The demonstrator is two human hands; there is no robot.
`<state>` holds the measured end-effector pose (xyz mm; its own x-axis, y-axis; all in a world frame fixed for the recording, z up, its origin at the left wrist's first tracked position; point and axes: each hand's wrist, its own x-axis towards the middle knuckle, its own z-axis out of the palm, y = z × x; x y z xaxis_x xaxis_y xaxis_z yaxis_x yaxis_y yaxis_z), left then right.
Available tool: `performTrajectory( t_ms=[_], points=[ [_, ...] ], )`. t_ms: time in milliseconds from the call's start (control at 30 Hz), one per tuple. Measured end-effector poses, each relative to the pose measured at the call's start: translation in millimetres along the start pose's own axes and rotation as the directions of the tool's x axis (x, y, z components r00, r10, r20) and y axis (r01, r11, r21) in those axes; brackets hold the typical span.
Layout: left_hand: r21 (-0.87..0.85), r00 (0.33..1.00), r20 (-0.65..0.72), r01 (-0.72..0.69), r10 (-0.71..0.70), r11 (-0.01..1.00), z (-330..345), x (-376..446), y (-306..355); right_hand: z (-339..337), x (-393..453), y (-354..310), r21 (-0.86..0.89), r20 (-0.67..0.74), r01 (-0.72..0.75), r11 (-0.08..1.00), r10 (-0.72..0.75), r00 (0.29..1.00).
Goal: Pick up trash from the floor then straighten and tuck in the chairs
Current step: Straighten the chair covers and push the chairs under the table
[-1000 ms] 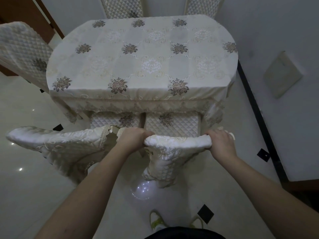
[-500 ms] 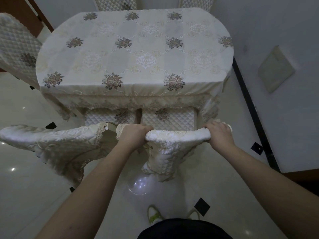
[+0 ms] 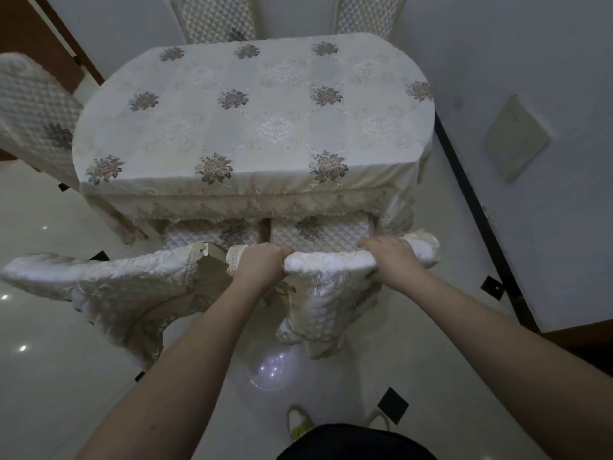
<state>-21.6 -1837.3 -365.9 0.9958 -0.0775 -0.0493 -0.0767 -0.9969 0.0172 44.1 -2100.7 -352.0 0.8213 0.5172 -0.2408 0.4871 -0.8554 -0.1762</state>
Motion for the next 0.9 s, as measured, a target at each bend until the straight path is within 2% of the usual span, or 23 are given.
performTrajectory(
  t_ms=[300,400,600,800,900],
  points=[
    [-0.009,1.000,0.023,0.020,-0.020,1.000,1.5,7.2,-0.7,-4.1,10.0,0.4,-0.107,-0.045,-0.039,0.993,0.034,0.998],
    [0.009,0.998,0.045,0.032,-0.032,0.999,1.0,10.1,1.2,-3.0,11.9,4.1,-0.088,-0.038,-0.040,0.995,0.037,0.999],
    [-0.029,0.998,-0.002,0.060,-0.060,0.998,5.3,6.9,6.0,-3.7,11.2,5.2,-0.079,-0.042,-0.033,0.996,0.030,0.999],
    [-0.001,0.997,0.023,0.076,-0.076,0.997,5.8,7.3,6.6,-11.9,5.6,0.2,-0.127,0.012,-0.043,0.991,0.045,0.999],
    [-0.082,0.996,-0.029,0.080,-0.083,0.993,8.3,3.0,5.8,-12.3,3.0,-2.6,-0.124,-0.008,-0.061,0.990,0.060,0.998]
  ],
)
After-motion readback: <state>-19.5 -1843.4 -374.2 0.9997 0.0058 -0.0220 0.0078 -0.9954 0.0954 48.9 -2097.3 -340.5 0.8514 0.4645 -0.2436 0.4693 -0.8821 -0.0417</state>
